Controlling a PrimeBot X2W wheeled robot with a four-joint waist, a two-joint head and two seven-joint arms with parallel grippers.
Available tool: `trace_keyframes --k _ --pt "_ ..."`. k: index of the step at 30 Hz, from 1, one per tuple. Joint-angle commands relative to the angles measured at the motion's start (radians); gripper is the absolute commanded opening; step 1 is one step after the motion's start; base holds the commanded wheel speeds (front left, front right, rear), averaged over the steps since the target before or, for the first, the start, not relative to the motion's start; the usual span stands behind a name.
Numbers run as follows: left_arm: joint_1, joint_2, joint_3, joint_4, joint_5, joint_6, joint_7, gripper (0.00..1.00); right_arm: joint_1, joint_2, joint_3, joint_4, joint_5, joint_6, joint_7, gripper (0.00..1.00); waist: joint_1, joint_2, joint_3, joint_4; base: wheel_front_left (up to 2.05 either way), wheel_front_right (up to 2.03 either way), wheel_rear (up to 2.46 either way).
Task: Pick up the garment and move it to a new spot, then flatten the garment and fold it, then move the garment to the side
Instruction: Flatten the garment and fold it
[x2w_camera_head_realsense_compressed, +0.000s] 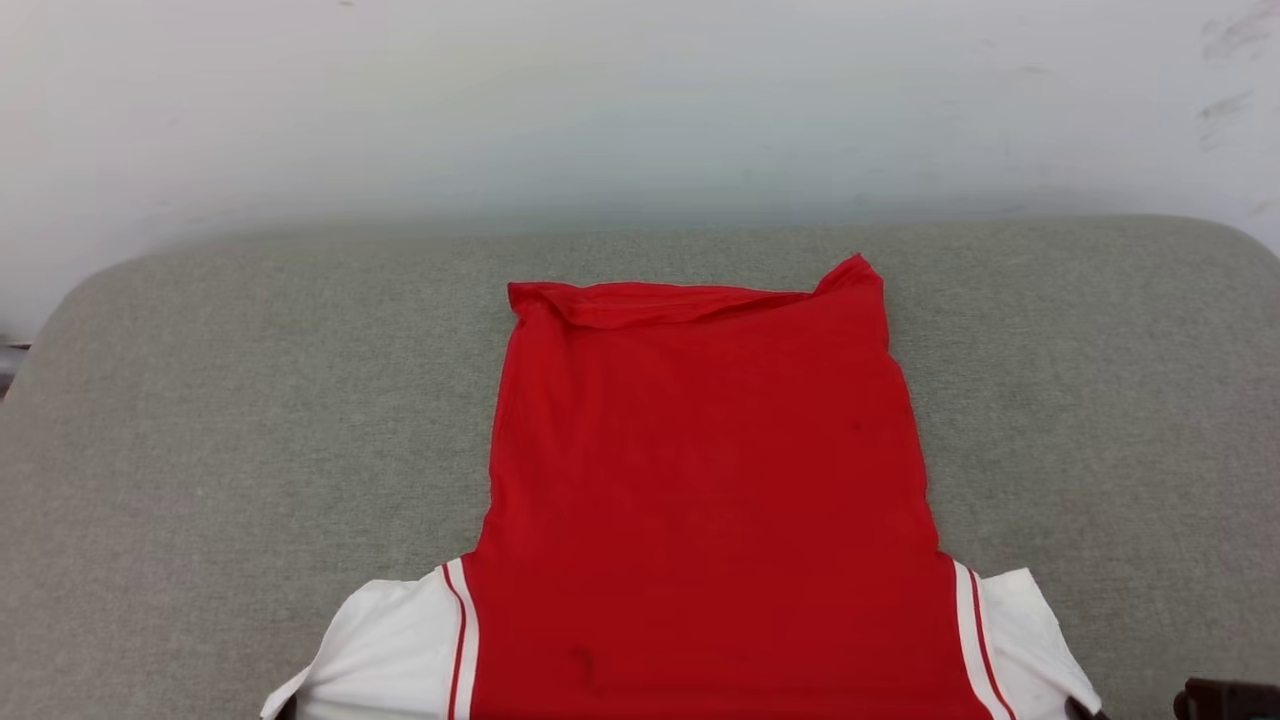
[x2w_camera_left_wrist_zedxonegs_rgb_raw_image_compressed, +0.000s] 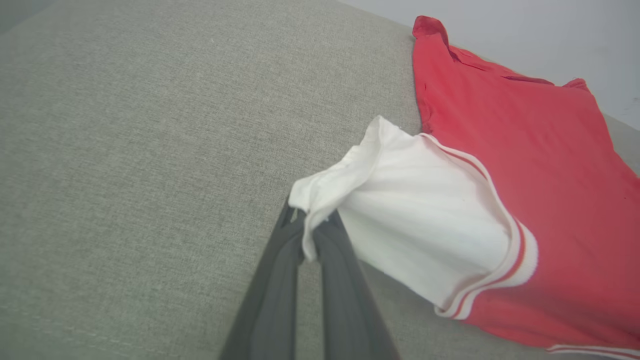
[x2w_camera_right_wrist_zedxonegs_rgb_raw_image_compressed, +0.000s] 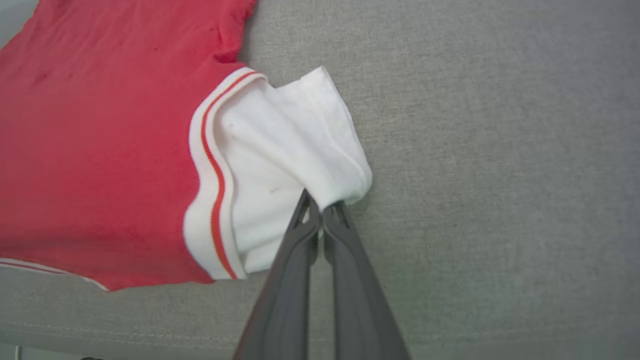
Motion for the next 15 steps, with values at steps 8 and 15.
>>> trace_keyframes --k 8,15 --pt "-0.060 -0.019 -0.056 0.037 0.038 -0.053 -0.053 0.00 -0.010 0.023 0.014 0.049 -0.016 -0.002 -0.041 1.00 0.0001 0.0000 0.025 0.030 0.00 0.00 0.00" --pt "-0.146 -0.030 -0.085 0.047 0.060 -0.087 -0.079 0.00 -0.132 -0.017 -0.011 0.033 0.010 -0.002 -0.172 1.00 0.0001 0.0000 0.063 0.062 0.00 0.00 0.00"
